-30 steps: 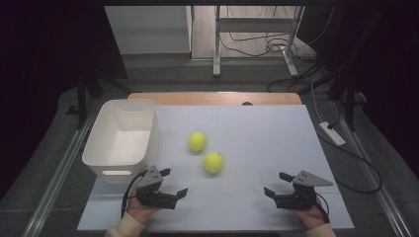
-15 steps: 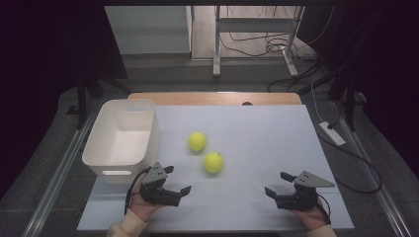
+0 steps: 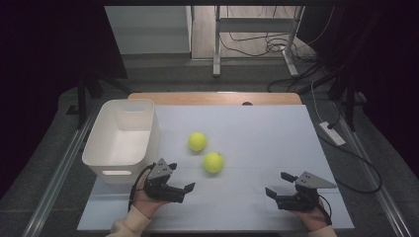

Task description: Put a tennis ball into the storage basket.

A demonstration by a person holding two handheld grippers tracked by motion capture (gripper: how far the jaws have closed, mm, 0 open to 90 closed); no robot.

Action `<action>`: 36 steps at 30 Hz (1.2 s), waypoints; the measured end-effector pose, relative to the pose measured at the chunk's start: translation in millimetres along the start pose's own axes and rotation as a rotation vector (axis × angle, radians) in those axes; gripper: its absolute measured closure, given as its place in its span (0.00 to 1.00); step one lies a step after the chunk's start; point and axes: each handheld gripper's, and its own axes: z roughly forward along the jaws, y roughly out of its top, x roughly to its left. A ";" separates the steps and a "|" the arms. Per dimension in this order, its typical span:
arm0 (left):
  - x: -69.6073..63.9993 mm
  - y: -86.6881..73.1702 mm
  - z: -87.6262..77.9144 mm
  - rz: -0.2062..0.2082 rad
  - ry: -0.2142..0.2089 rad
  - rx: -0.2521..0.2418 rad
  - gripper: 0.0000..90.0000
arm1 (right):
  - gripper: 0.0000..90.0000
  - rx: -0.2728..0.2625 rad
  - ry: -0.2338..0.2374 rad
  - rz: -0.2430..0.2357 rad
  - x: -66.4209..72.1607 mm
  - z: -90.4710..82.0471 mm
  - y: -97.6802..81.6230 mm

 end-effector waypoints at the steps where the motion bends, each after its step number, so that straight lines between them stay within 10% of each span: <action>1: 0.1 1.3 0.3 0.002 0.002 0.003 0.06 | 0.15 0.000 0.001 0.000 0.1 0.1 0.0; 36: -3.6 38.8 24.7 0.007 -0.034 0.047 0.06 | 0.15 -0.001 0.005 0.019 -2.6 -0.1 -1.6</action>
